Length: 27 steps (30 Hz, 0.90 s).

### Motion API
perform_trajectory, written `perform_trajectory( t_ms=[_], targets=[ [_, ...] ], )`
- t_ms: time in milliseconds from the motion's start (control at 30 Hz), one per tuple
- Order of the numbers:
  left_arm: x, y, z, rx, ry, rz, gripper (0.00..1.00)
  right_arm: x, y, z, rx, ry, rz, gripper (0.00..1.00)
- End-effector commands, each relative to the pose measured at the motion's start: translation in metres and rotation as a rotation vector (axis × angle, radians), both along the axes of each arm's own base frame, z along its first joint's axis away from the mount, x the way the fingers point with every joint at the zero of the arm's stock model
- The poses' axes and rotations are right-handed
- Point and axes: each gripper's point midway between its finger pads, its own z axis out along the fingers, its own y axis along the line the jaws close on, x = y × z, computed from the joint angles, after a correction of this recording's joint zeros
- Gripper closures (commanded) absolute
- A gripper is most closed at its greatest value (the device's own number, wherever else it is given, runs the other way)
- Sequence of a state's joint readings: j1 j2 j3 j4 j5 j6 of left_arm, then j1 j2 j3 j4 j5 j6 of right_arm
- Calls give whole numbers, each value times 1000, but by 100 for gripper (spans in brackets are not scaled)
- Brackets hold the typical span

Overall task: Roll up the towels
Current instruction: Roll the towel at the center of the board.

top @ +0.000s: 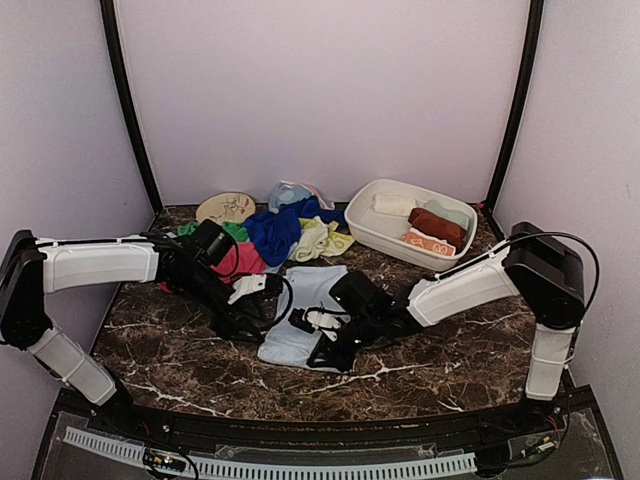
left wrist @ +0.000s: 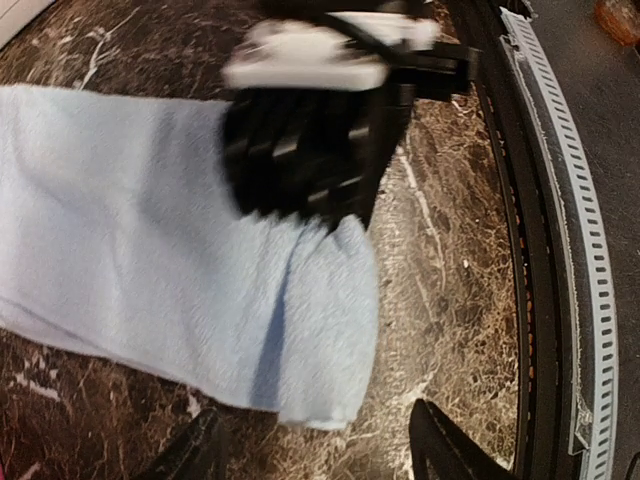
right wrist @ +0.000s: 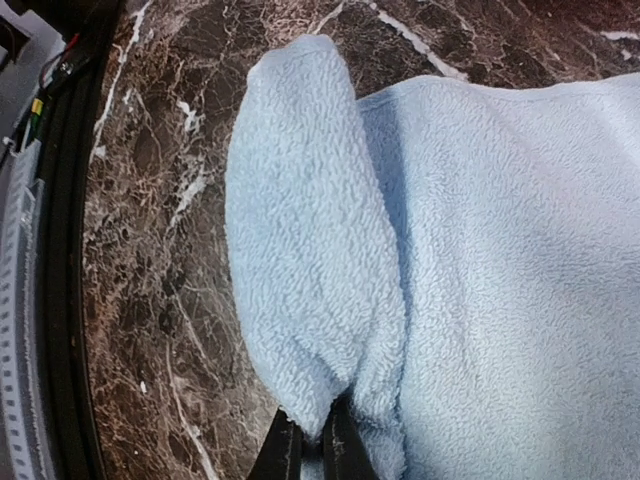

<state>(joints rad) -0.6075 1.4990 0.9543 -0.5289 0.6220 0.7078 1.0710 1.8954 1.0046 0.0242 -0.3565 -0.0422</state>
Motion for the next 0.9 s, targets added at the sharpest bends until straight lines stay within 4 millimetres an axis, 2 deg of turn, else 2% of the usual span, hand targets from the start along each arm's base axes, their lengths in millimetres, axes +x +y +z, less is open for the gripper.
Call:
perform_trajectory(
  t_ms=[0, 133, 233, 433, 500, 633, 733, 800, 867],
  targets=[
    [-29, -14, -12, 35, -62, -134, 36, -31, -20, -31, -107, 394, -3, 100],
    [-40, -25, -35, 84, -98, -202, 34, -30, -17, -23, -62, 518, -18, 100],
    [-34, -30, -50, 117, -137, -216, 34, -25, -17, -21, -42, 585, -45, 100],
    [-17, -34, -60, 119, -235, -189, 34, -25, -19, -22, -43, 649, -55, 100],
    [-20, -34, -61, 118, -220, -204, 39, -24, -19, -23, -40, 678, -68, 100],
    [-22, -32, -74, 161, -171, -203, 62, -19, -17, -23, -27, 698, -79, 100],
    [-24, -30, -80, 174, -142, -201, 67, -15, -16, -21, -10, 710, -98, 100],
    [-26, -31, -80, 176, -122, -191, 66, -11, -15, -18, 9, 717, -113, 99],
    [-25, -30, -74, 171, -133, -177, 53, -9, -15, -16, 16, 716, -112, 99]
  ],
)
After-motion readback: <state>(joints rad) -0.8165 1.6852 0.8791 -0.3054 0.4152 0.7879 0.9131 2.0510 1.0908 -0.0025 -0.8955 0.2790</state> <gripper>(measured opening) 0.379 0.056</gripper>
